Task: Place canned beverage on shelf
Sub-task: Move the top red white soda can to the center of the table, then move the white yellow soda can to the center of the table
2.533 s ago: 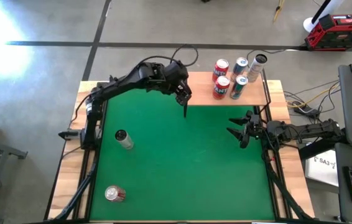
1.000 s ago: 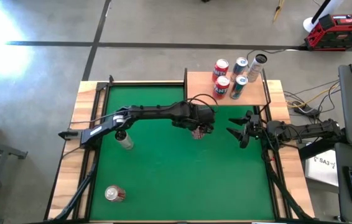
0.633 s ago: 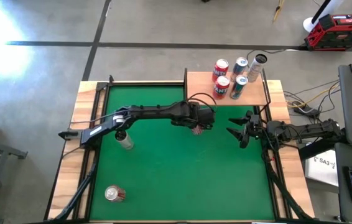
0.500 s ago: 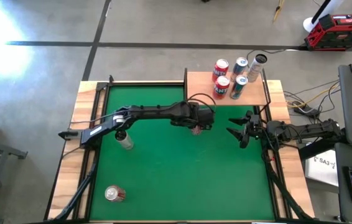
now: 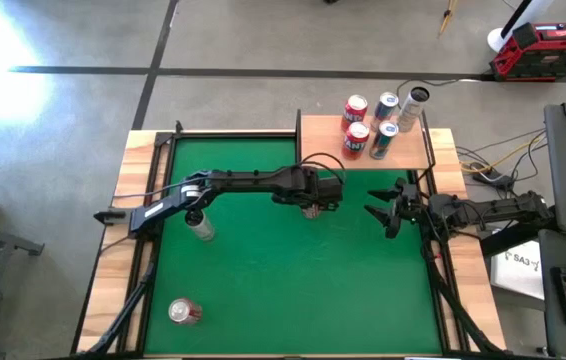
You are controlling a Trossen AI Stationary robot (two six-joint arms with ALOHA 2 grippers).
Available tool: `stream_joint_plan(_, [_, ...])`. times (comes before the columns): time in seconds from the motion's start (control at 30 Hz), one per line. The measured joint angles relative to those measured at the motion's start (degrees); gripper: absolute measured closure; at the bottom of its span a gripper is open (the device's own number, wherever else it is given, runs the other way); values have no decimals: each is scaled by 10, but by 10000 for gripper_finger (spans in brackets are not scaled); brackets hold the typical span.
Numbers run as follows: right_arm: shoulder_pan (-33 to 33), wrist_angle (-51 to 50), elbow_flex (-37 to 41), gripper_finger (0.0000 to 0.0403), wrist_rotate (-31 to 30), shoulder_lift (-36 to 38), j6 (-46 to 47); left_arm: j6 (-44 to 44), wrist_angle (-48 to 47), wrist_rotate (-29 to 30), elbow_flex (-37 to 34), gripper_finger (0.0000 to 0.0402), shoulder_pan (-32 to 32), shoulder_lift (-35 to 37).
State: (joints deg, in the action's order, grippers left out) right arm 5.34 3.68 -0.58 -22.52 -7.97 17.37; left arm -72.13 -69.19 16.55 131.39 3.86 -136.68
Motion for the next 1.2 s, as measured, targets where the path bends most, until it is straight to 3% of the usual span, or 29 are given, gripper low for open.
stream_joint_plan(0.13, [0, 0, 0, 140, 0, 0, 0, 0, 2, 1, -3, 103, 0, 1])
stream_joint_plan(0.37, [0, 0, 0, 140, 0, 0, 0, 3, 0, 0, 14, 12, 0, 1])
stream_joint_plan(0.73, [0, 0, 0, 140, 0, 0, 0, 7, -55, -7, 35, 4, -41, 47])
stream_joint_plan(0.93, [0, 0, 0, 140, 0, 0, 0, -104, -212, 36, 35, 6, -80, 72])
stream_joint_plan(1.0, [0, 0, 0, 140, 0, 0, 0, -152, -200, 39, 13, 6, -92, 89])
stream_joint_plan(1.2, [0, 0, 0, 140, 0, -1, 0, -281, -210, 40, -183, 8, -126, 227])
